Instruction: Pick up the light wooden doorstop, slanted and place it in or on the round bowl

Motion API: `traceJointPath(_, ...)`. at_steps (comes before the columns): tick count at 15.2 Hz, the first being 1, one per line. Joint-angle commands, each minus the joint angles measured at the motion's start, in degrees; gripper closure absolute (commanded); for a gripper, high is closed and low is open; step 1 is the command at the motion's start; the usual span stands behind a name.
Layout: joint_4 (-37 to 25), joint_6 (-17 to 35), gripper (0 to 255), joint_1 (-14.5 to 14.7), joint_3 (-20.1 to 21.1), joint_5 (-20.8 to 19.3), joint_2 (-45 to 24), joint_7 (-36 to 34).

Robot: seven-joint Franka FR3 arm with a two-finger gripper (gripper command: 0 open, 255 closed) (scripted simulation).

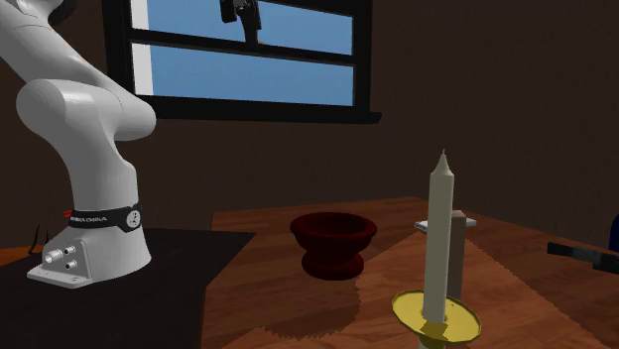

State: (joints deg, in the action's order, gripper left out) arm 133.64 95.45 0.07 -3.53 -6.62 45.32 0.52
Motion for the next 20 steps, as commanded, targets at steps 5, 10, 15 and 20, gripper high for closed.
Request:
traceJointPath(5, 0.6, 6.9, 0, 0.3, -0.1, 0.6, -6.7, -1.3)
traceJointPath(10, -0.4, 14.8, 0, 0.8, -0.3, 1.4, -16.2, -2.5)
traceJointPath(15, -3.3, 21.6, 0, 1.2, -0.5, 2.5, -26.5, -3.4)
traceJointPath(20, -8.1, 27.1, 0, 1.6, -0.6, 3.8, -37.3, -4.0)
